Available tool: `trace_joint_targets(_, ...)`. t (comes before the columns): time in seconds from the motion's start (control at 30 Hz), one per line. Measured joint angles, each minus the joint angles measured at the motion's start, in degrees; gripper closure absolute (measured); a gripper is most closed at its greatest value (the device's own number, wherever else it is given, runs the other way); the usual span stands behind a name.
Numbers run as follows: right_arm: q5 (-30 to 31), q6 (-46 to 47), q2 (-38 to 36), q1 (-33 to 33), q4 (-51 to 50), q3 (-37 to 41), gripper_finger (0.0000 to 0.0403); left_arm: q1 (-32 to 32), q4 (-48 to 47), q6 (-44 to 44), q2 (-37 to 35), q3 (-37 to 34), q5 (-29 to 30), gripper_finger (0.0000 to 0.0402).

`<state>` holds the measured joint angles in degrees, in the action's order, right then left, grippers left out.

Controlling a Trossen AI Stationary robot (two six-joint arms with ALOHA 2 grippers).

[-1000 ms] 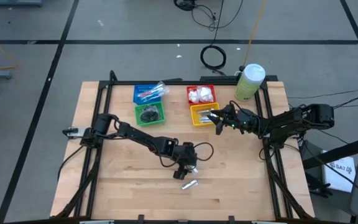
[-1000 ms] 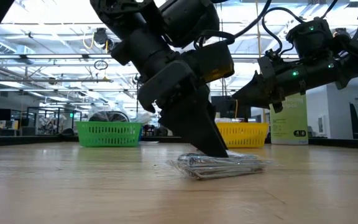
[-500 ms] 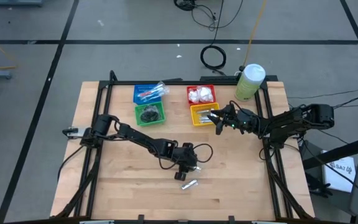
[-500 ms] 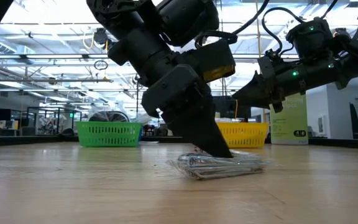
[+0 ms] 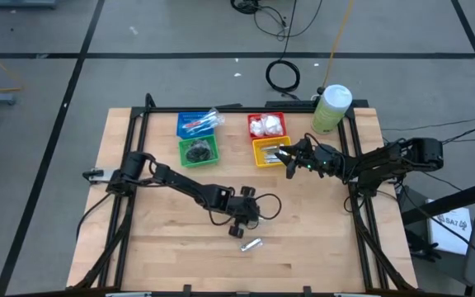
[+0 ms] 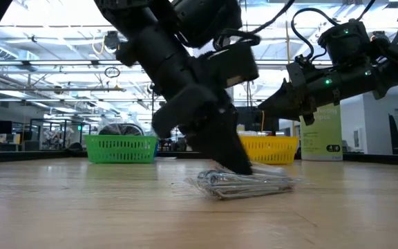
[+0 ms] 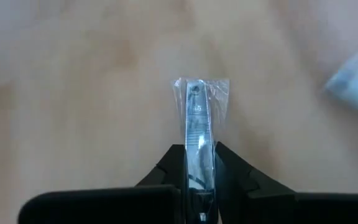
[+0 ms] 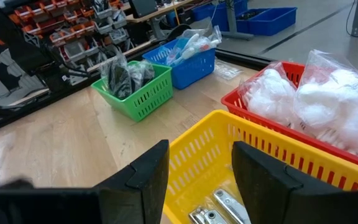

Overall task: Pick & Place Travel size toiletries
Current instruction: Put the nail cutter into the yellow bin

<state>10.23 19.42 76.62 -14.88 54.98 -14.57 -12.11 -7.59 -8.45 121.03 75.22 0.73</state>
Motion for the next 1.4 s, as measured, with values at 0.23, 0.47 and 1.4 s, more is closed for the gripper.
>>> trace_joint_targets(0.23,-2.2,3.2,0.0,0.0,0.7,0.0,0.0236,-2.4,-6.9,-12.7,-5.5,-0.1,29.3,0.036)
trace_joint_targets(0.47,-8.3,3.3,0.0,1.9,3.0,-1.1,0.0232,-0.6,-7.1,-18.7,-10.9,0.0,44.7,0.0361)
trace_joint_targets(1.4,-13.5,4.1,12.4,9.4,4.0,-16.2,0.0197,0.3,-2.8,-22.6,-15.0,0.1,46.0,0.0357)
